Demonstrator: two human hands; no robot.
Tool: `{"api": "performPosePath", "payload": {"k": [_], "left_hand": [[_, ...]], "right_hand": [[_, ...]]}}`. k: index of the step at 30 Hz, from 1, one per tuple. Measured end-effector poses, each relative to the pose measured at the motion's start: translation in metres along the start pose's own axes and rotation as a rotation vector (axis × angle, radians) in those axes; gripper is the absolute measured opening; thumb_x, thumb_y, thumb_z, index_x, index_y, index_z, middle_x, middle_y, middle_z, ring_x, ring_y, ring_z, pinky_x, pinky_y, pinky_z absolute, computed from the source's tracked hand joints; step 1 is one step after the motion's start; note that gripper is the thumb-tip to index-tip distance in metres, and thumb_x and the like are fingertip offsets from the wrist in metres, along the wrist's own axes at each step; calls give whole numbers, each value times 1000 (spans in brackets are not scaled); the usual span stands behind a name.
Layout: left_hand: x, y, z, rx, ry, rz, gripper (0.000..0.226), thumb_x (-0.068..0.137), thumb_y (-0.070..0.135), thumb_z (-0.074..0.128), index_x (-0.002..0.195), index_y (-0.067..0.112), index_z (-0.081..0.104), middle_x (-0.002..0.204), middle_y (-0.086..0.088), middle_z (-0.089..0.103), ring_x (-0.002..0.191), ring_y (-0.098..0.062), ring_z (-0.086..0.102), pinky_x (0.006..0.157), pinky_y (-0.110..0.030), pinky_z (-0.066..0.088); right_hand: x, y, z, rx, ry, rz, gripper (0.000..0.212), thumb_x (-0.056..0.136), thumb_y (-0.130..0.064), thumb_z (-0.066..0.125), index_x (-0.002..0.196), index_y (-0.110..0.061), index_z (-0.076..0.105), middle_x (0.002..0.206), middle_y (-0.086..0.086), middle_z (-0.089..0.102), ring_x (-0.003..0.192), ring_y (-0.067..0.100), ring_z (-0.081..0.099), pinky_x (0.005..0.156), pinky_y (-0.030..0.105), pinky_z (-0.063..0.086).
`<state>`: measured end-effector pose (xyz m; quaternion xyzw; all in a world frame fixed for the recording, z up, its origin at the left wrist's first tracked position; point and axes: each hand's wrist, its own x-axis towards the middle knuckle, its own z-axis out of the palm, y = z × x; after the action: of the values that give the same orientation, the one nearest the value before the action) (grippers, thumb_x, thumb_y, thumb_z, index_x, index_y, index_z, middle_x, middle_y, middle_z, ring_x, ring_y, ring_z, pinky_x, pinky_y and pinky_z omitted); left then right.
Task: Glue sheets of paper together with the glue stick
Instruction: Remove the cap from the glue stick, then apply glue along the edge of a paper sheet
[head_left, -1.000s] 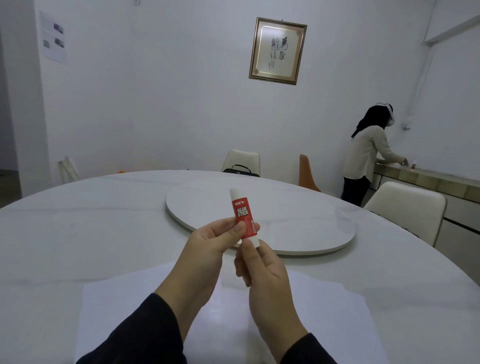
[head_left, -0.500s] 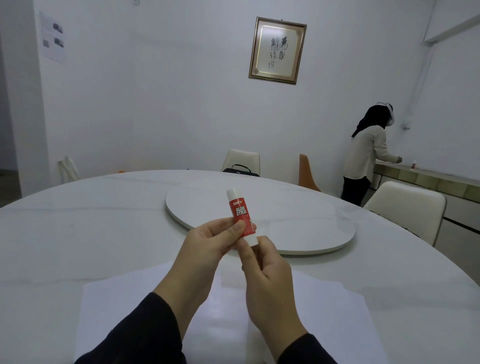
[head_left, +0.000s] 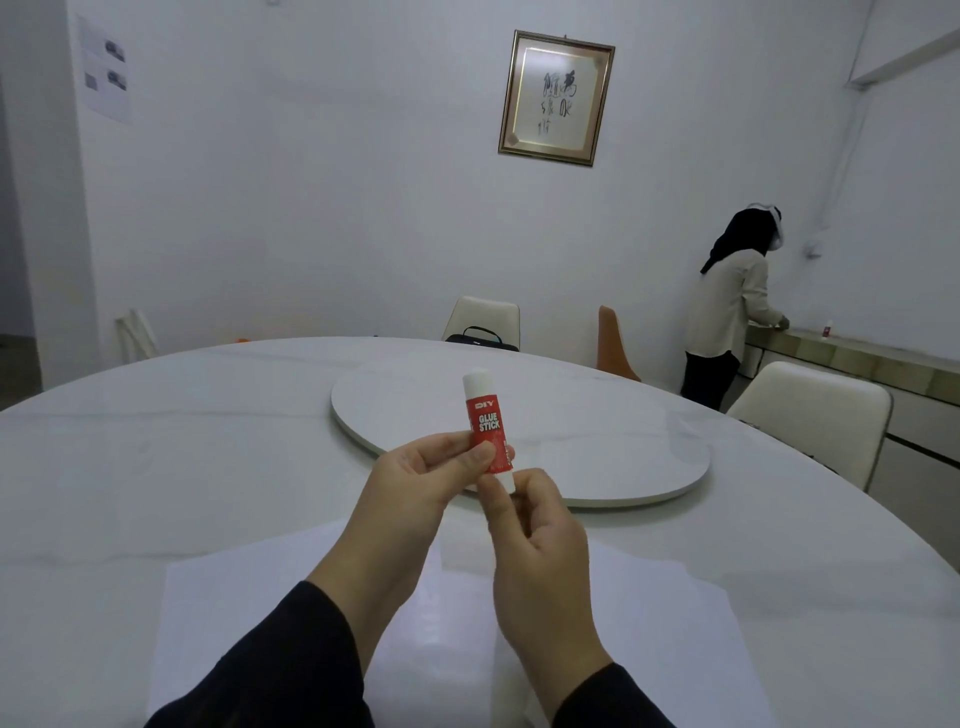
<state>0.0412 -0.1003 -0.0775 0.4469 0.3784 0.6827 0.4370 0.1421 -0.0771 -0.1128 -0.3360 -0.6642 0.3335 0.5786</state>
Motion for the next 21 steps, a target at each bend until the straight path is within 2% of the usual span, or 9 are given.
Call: {"api": "performPosePath", "payload": {"k": [2,6,9,12,15,18,19,21], "left_hand": [[0,1,-1,12,-18,5,27,64,30,67,85,15,77,94,-7,77,95,-21,70,88,-30,50],[1,0,-2,38,-37,-27,28,66,29,66,87,12,77,94,-7,77,94,-18,70,95,-33,47],[0,0,-1,61,-27,-42,31,67,29,66,90,11,76,95,-6,77,97,-19,70,101,-36,46],[1,0,0,97,18,-36,36,64,32,66,94,13,74,95,-2,77,97,-17,70,102,-36,43],[1,-3,0,119,37,-32,32,67,30,68,96,16,74,93,2,77,89,-7,71,88,-24,43],[1,-10,3,146,-12,-58,20,80,14,68,99,17,73,94,4,77,88,-3,70,70,-9,49],[1,-13,4,162,-33,-64,21,82,12,67,102,18,72,97,4,77,91,-3,70,69,-7,50],[4,-16,3,253,-73,-67,30,85,16,66,114,20,67,110,7,73,105,-3,65,78,-8,49]], "right_hand": [[0,-4,1,228,-68,138,43,84,-52,43,74,-15,61,59,-8,52,56,4,45,56,17,41],[0,-11,-1,778,-225,524,44,85,-49,47,66,-10,58,55,4,47,49,14,40,54,28,29],[3,-12,-5,842,-303,602,49,89,-50,42,61,-11,52,49,6,41,46,15,36,52,28,27],[7,-7,-7,727,-202,645,58,91,-55,38,81,-4,63,55,9,53,48,17,43,50,28,33],[10,-4,-7,814,-67,666,51,85,-52,51,97,-5,68,68,9,64,55,17,53,52,28,47],[11,-5,-8,1029,-44,658,34,76,-33,64,93,-5,74,77,8,70,60,13,65,54,23,55],[12,-5,-8,1079,-27,658,30,73,-28,65,87,-4,75,78,8,71,59,12,65,54,20,56],[14,-2,-11,1131,32,673,27,71,-24,66,83,-1,74,74,9,69,56,11,62,50,18,54]]}}
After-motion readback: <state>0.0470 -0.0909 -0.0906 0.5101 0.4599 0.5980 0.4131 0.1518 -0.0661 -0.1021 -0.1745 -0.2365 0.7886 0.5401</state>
